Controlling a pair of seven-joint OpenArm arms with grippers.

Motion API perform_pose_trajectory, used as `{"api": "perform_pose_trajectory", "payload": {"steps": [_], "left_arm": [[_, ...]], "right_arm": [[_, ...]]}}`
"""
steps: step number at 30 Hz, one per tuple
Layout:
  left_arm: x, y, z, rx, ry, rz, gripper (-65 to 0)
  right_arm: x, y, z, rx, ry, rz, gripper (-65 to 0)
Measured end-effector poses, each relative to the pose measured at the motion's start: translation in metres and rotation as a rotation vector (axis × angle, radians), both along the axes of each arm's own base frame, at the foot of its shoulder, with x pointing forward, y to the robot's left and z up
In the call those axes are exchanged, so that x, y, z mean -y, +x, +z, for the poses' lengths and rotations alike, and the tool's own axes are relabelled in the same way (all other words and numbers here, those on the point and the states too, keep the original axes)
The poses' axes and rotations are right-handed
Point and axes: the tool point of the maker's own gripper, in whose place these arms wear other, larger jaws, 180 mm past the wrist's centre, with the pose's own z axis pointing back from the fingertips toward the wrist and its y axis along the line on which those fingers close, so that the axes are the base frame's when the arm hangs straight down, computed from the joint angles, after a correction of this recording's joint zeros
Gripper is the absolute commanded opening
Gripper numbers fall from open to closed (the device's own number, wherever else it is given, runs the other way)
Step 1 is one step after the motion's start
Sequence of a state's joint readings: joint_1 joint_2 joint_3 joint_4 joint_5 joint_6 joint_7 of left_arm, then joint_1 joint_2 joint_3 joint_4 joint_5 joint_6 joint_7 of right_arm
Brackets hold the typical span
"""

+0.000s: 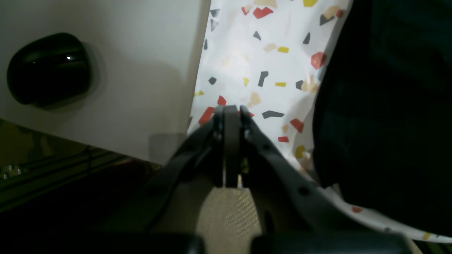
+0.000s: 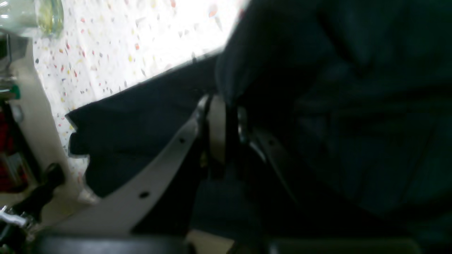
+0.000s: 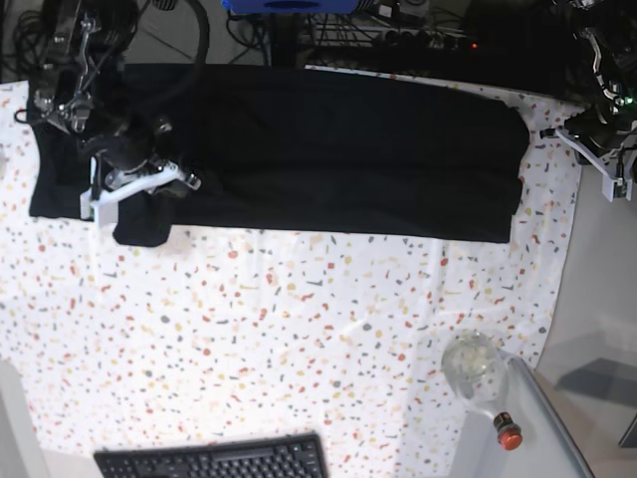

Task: Layout the t-shirt on the table in an organized manner, then fold the t-shirt properly
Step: 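Smooth the folded shirt end with the right gripper, then grasp the folded strip ends with both grippers and pull it taut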

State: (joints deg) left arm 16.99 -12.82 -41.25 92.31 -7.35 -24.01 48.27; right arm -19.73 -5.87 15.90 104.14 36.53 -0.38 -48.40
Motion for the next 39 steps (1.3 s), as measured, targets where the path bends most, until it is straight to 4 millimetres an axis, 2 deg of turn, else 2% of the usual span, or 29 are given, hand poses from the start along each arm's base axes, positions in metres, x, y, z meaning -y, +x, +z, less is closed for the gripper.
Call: {"api": "perform_pose_trajectory", "payload": {"steps": [6,11,16,18,21,23,26,27,28,31,33,36,38,39], "left_arm": [[0.0,0.0,0.0,-0.002,0.0,-0.001,-65.0],[0.0,0.001,0.0,0.001,0.001,-0.002,-65.0],[-0.001,0.014,0.006,0.032,0.003,-0.002,-65.0],[-0.001,0.014,0.006,0.028,0.005,-0.007,-65.0],[0.012,0.016,-0.002,-0.016,0.008,-0.064,-65.0],[0.024,0.024,-0.003,-0.006,-0.013,-0.108,-65.0],[0.029,0.028,-0.003,0.002,-0.015,-0.123,-65.0],[0.028,0.028,-0.003,-0.002,-0.012,-0.123,-65.0],[0.028,0.027,-0.004,-0.007,-0.01,-0.123,-65.0],[0.028,0.026,-0.004,-0.01,-0.012,-0.122,-65.0],[0.03,0.027,-0.005,-0.012,-0.013,-0.129,-65.0],[0.05,0.03,-0.014,-0.036,-0.028,-0.185,-65.0],[0.068,0.033,-0.02,-0.036,-0.059,-0.224,-65.0],[0.074,0.034,-0.022,-0.039,-0.066,-0.24,-65.0]], "right_arm": [[0.013,-0.032,-0.014,0.008,-0.007,-0.112,-65.0],[0.009,-0.047,-0.027,-0.041,0.007,-0.123,-65.0],[0.004,-0.071,-0.039,-0.103,0.021,-0.123,-65.0],[0.004,-0.073,-0.04,-0.109,0.018,-0.124,-65.0],[0.005,-0.075,-0.04,-0.112,0.018,-0.123,-65.0],[0.003,-0.081,-0.041,-0.124,0.031,-0.126,-65.0],[-0.01,-0.089,-0.039,-0.134,0.104,-0.131,-45.5],[-0.013,-0.092,-0.039,-0.142,0.119,-0.125,-42.0],[-0.016,-0.094,-0.036,-0.142,0.129,-0.119,-41.4],[-0.015,-0.09,-0.024,-0.107,0.113,-0.101,-45.3],[-0.005,-0.082,-0.015,-0.065,0.084,-0.111,-48.0],[0.005,-0.083,-0.009,-0.045,0.049,-0.106,-53.4],[0.013,-0.085,-0.009,-0.025,0.029,-0.143,-60.6],[0.022,-0.085,-0.008,-0.006,0.009,-0.179,-65.0]]}}
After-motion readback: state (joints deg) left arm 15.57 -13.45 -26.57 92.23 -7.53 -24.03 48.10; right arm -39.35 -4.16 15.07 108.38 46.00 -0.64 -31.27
